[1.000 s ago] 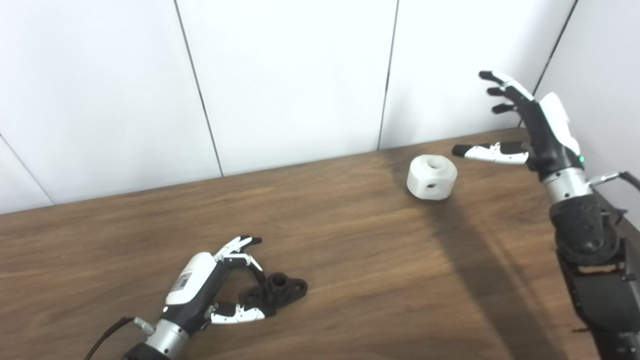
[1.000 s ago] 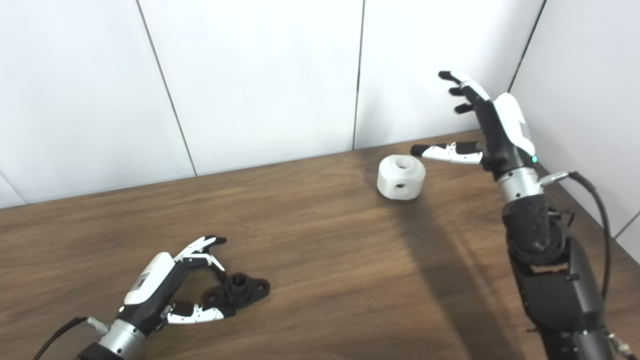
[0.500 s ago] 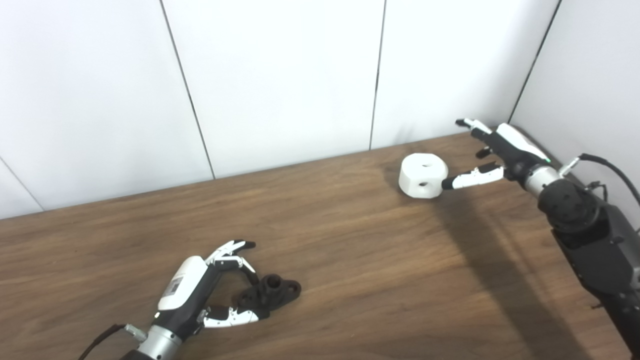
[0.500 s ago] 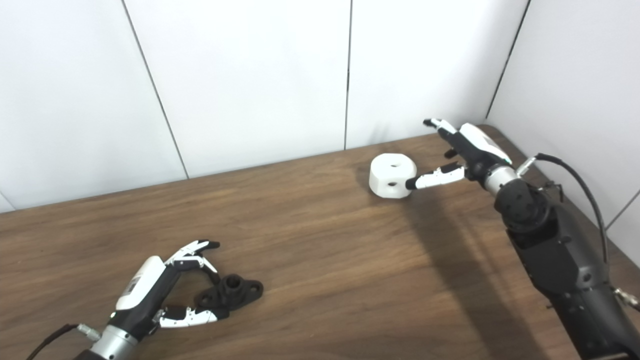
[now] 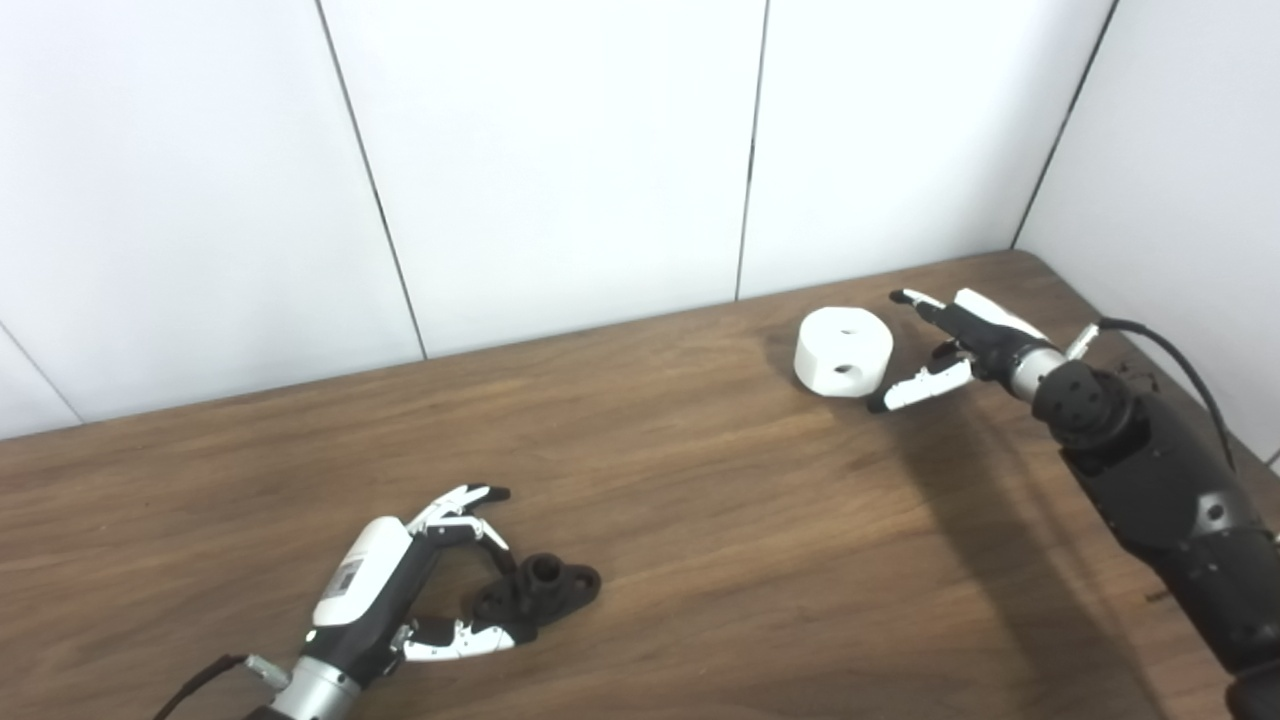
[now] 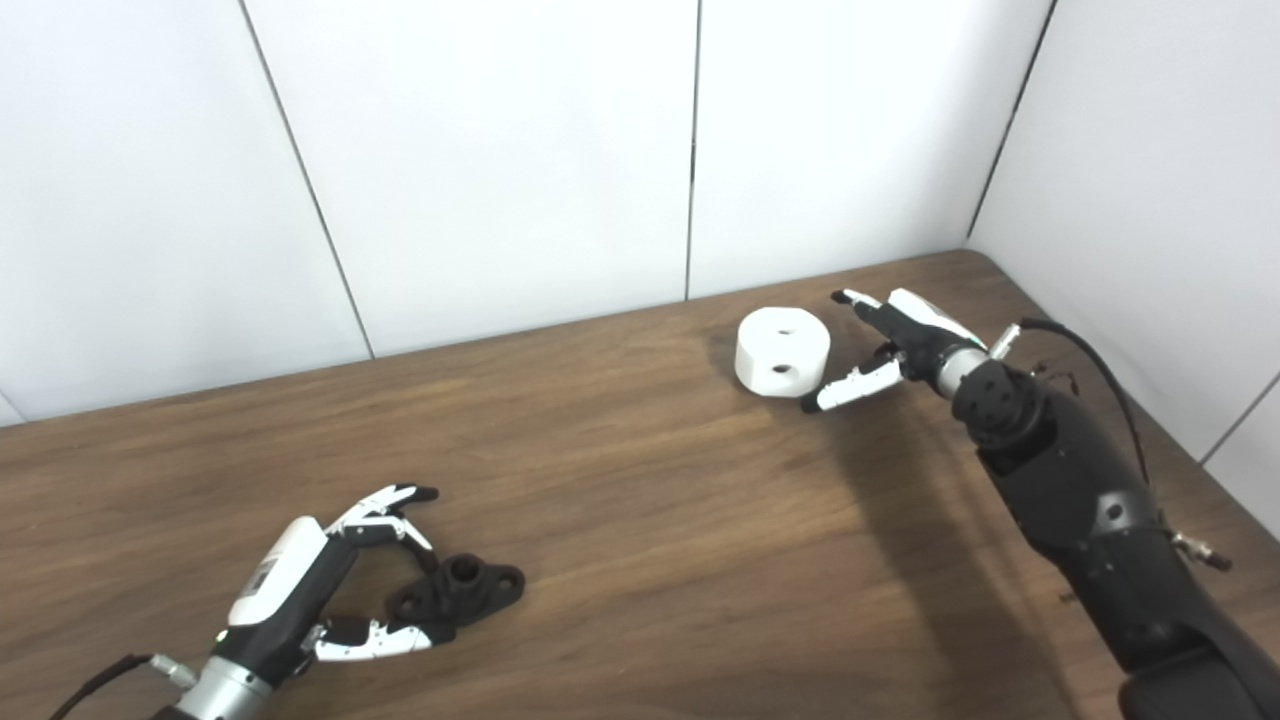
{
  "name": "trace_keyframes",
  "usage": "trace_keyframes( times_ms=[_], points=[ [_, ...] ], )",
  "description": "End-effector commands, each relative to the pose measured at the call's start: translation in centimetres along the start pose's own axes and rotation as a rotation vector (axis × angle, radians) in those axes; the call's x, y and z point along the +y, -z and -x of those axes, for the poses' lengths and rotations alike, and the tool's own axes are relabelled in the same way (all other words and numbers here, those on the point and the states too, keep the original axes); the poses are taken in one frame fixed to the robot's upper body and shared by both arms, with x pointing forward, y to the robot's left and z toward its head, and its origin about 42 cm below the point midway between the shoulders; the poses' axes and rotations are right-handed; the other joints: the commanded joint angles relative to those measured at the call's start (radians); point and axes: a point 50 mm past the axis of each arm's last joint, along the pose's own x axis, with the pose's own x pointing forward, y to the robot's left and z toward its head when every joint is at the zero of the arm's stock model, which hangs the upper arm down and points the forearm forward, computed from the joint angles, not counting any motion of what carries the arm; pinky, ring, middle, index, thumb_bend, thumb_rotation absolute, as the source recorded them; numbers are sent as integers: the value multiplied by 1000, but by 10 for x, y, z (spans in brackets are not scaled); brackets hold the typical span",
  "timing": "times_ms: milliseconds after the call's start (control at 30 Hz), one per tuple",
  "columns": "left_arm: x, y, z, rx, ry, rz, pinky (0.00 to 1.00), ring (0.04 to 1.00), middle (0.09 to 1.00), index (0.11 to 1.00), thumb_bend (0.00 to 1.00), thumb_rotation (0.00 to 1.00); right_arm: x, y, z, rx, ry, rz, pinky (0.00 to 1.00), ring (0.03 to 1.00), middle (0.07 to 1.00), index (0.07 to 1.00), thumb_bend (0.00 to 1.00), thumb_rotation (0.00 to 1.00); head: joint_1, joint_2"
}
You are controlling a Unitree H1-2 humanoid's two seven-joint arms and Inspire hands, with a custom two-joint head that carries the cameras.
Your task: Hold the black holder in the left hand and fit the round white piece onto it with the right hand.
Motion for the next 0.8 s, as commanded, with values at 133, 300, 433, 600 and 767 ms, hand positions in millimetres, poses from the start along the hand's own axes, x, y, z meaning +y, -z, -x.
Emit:
trace_keyframes(
  times_ms=[133, 300, 433, 600, 767],
  points=[
    [-29, 18, 29, 124, 158, 14, 769, 915, 869, 483, 521, 46, -6, -10, -4, -6, 0, 21, 783, 959, 1000, 1000, 1000, 395, -1, 6],
    [-30, 18, 29, 126, 160, 16, 773, 916, 873, 483, 521, 46, -1, -14, -5, -27, 14, 32, 724, 933, 1000, 984, 1000, 375, 1, 10],
    [-31, 17, 29, 125, 165, 17, 772, 919, 873, 483, 521, 46, 4, -21, -7, -58, 16, 46, 751, 934, 999, 962, 993, 375, 2, 10],
    [-31, 16, 30, 131, 168, 19, 780, 923, 876, 483, 521, 46, 12, -31, -10, -73, 0, 54, 768, 945, 996, 949, 973, 354, 8, 16],
    [-32, 17, 30, 128, 167, 16, 777, 924, 878, 483, 522, 46, 21, -40, -15, -99, -15, 56, 753, 936, 991, 936, 991, 344, 15, 20]
  ],
)
